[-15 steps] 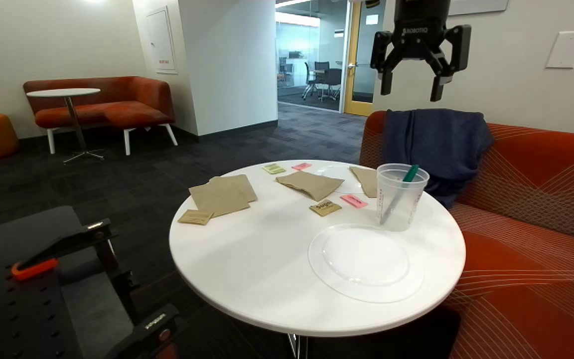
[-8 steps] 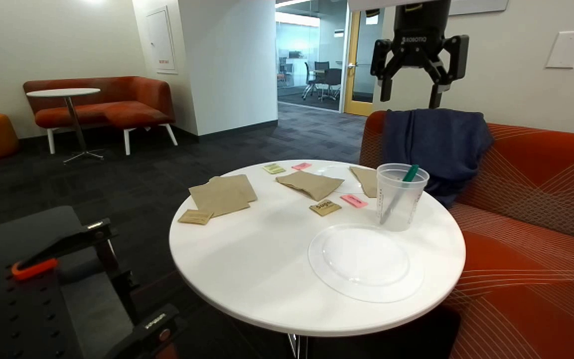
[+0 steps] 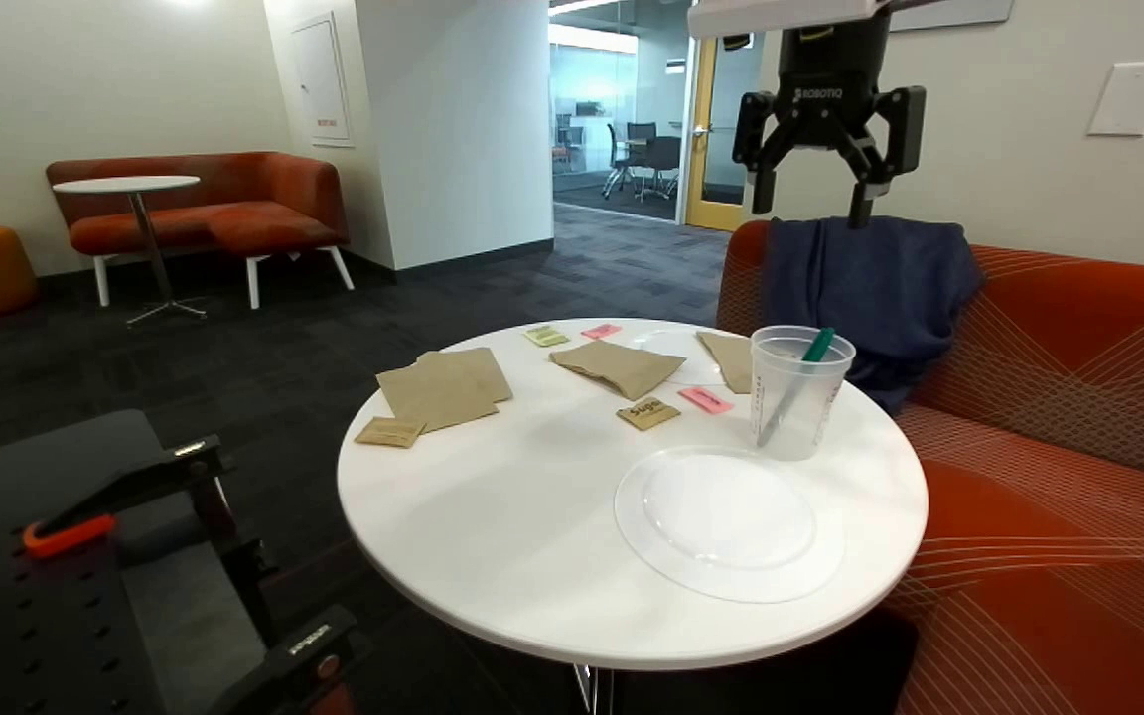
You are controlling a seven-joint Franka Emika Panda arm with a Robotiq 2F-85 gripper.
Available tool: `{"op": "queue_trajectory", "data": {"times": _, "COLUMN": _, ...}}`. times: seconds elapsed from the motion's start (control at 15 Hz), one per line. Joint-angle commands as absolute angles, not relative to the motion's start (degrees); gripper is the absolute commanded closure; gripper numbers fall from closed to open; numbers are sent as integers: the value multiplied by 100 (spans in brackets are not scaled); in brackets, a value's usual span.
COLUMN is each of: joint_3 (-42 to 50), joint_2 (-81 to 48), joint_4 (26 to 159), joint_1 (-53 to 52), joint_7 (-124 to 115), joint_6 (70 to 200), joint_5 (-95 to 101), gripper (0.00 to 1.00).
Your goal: Take the pen out of the cup and put it on the table
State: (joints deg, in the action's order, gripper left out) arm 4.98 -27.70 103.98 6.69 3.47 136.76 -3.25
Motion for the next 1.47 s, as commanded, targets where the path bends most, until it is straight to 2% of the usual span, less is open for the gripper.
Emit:
{"op": "queue_trajectory", "data": {"times": 0.0, "joint_3": 465, "joint_2": -2779, "joint_4": 10664, "joint_1": 606, "joint_7": 202, "joint_6": 14085, "joint_5": -249, "gripper": 0}}
{"op": "queue_trajectory", "data": {"times": 0.2, "joint_3": 510, "joint_2": -2801, "joint_4": 10855, "joint_1": 528, "joint_7": 62, "joint_6": 14453, "joint_5": -210, "gripper": 0}}
{"op": "queue_trajectory", "data": {"times": 0.27, "joint_3": 505, "joint_2": -2814, "joint_4": 10896, "joint_1": 530, "joint_7": 72, "joint_6": 14532, "joint_5": -216, "gripper": 3}}
{"op": "queue_trajectory", "data": {"times": 0.53, "joint_3": 481, "joint_2": -2801, "joint_4": 11054, "joint_1": 612, "joint_7": 153, "joint_6": 14671, "joint_5": -301, "gripper": 34}}
{"op": "queue_trajectory", "data": {"times": 0.67, "joint_3": 462, "joint_2": -2798, "joint_4": 11094, "joint_1": 654, "joint_7": 206, "joint_6": 14624, "joint_5": -326, "gripper": 40}}
{"op": "queue_trajectory", "data": {"times": 0.73, "joint_3": 475, "joint_2": -2820, "joint_4": 11094, "joint_1": 660, "joint_7": 187, "joint_6": 14629, "joint_5": -318, "gripper": 36}}
{"op": "queue_trajectory", "data": {"times": 1.0, "joint_3": 471, "joint_2": -2868, "joint_4": 11072, "joint_1": 716, "joint_7": 209, "joint_6": 14557, "joint_5": -335, "gripper": 34}}
{"op": "queue_trajectory", "data": {"times": 1.4, "joint_3": 427, "joint_2": -3135, "joint_4": 10777, "joint_1": 835, "joint_7": 304, "joint_6": 14401, "joint_5": -392, "gripper": 41}}
